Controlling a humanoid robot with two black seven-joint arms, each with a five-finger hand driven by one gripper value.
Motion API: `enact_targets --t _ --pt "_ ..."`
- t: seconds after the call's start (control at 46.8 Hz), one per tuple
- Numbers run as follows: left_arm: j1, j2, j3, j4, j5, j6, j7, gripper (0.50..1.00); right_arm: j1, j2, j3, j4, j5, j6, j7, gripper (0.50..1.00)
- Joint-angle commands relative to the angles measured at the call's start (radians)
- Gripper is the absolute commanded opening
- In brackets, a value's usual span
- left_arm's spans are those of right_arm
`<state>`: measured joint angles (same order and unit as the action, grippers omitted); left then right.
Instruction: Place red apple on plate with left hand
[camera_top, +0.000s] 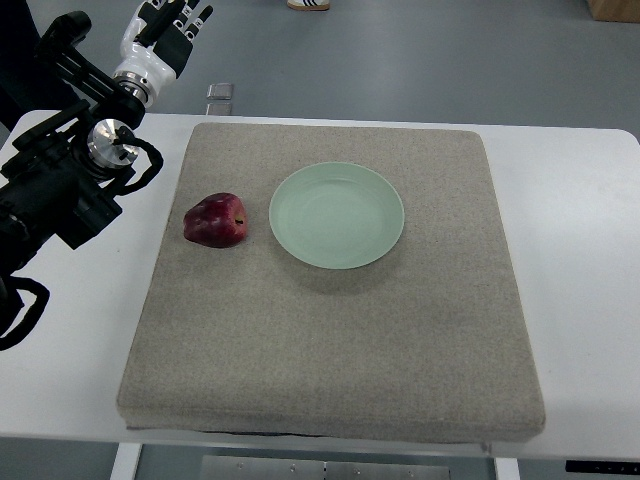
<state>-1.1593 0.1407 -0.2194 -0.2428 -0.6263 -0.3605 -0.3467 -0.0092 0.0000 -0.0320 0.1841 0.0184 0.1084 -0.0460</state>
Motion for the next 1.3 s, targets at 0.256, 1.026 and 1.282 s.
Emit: enact_targets --t 0.256,1.026,1.282 --pt "0.001 0.004 0.015 -0.015 0.026 0.028 0.002 0.992 0.0 0.0 0.0 0.0 0.0 0.001 0.0 0.93" --pt "-0.094 0.257 0.144 -0.431 0.619 0.118 0.008 0.986 0.0 0.0 0.0 0.0 0.0 0.001 0.0 0.93" --pt "-0.2 0.362 0.37 -0.615 0.629 0.11 0.008 0.986 0.0 0.0 0.0 0.0 0.0 -0.001 0.0 0.932"
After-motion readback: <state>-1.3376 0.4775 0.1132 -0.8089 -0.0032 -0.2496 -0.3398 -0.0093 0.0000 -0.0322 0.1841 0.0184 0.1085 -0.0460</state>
